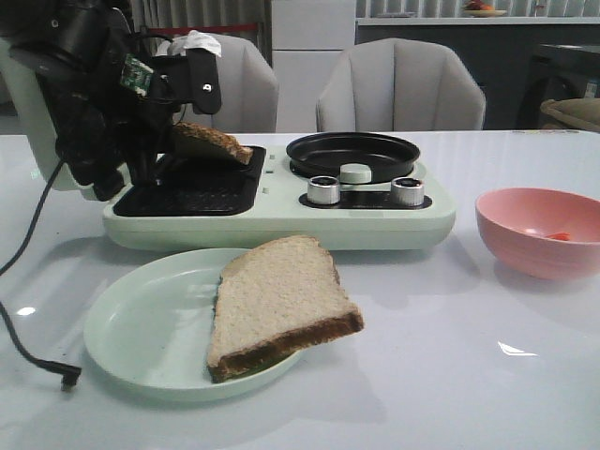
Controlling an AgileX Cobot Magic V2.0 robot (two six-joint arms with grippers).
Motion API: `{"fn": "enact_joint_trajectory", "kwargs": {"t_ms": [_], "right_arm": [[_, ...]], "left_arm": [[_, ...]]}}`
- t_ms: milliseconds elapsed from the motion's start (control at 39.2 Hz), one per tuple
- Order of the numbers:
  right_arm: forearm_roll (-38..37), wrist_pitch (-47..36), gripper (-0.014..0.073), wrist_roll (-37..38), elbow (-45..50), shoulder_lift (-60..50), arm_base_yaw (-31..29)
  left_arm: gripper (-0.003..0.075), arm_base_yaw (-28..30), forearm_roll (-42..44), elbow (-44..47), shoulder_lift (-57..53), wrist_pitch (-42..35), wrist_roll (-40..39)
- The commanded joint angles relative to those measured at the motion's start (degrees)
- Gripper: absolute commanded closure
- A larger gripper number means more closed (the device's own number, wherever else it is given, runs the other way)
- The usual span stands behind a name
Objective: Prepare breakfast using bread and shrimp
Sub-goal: 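Lower the bread into the sandwich maker tray and open the left gripper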
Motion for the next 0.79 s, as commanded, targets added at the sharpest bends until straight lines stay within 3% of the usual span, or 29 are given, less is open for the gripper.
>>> {"fn": "enact_joint_trajectory", "kwargs": {"t_ms": [0,204,485,613,766], "right_arm": [[0.02,-4.48,0.0459,-0.45,-0.9,-1.24,-0.29],[0.02,-4.48,0.0459,-0.45,-0.9,-1.24,-0.29],[0.02,-4.48,0.0459,-0.45,-0.9,-1.24,-0.29],[0.02,-4.48,0.0459,-0.45,-0.9,-1.24,-0.29],[0.02,-4.48,0.0459,-0.45,-0.9,-1.24,-0.29]], "left_arm": [[0.0594,0.47,0.1,-1.85,-3.0,0.53,-0.69],[0.0586,0.47,-0.62,-1.85,-3.0,-0.95,-0.69],[0.0489,0.47,-1.08,-1.85,-3.0,-2.1,-0.69],[0.0402,0.47,-1.43,-1.85,-3.0,-2.1,-0.69],[0.0216,0.37,-2.09,-1.85,-3.0,-1.99,-0.69]]}}
